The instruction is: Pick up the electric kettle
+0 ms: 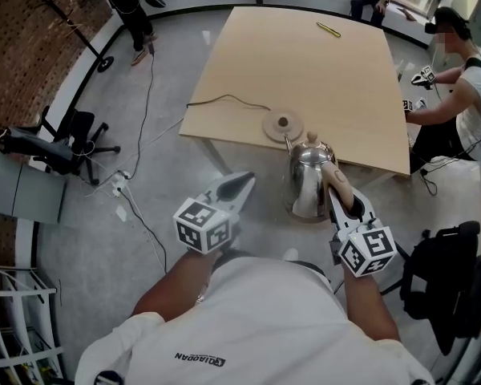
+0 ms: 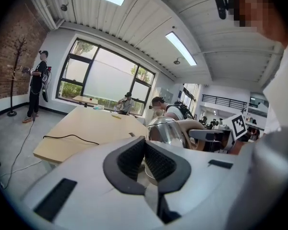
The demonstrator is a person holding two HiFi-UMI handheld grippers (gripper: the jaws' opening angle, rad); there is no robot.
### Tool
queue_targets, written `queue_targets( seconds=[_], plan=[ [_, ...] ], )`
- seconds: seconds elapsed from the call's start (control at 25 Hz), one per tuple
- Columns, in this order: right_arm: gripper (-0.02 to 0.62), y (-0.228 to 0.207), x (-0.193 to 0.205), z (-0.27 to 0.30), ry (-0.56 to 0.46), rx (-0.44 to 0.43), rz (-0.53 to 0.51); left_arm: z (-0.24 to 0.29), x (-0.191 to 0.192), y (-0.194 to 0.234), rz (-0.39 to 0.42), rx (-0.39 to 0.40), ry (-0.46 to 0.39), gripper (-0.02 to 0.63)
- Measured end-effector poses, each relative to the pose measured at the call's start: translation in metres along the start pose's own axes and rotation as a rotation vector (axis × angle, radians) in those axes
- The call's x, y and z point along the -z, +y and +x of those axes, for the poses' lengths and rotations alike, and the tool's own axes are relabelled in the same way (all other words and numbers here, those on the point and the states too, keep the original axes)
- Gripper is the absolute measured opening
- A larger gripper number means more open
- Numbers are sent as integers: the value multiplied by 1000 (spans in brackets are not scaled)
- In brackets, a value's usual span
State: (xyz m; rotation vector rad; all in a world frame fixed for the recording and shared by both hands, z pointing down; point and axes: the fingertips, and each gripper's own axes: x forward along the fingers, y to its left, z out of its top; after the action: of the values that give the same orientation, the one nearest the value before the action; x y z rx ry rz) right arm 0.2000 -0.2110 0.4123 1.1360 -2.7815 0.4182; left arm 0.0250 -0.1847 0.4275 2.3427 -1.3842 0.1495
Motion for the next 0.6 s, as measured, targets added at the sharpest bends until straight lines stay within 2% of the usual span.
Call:
queue_targets(
  seconds=[0.2,0.6],
  plan=[
    [83,15,-5,13,-36,52,26,-12,-19,25,50,28,4,-5],
    [83,41,-5,36,-59,104,36,-25,-26,51,81,86,5,-5]
  ],
)
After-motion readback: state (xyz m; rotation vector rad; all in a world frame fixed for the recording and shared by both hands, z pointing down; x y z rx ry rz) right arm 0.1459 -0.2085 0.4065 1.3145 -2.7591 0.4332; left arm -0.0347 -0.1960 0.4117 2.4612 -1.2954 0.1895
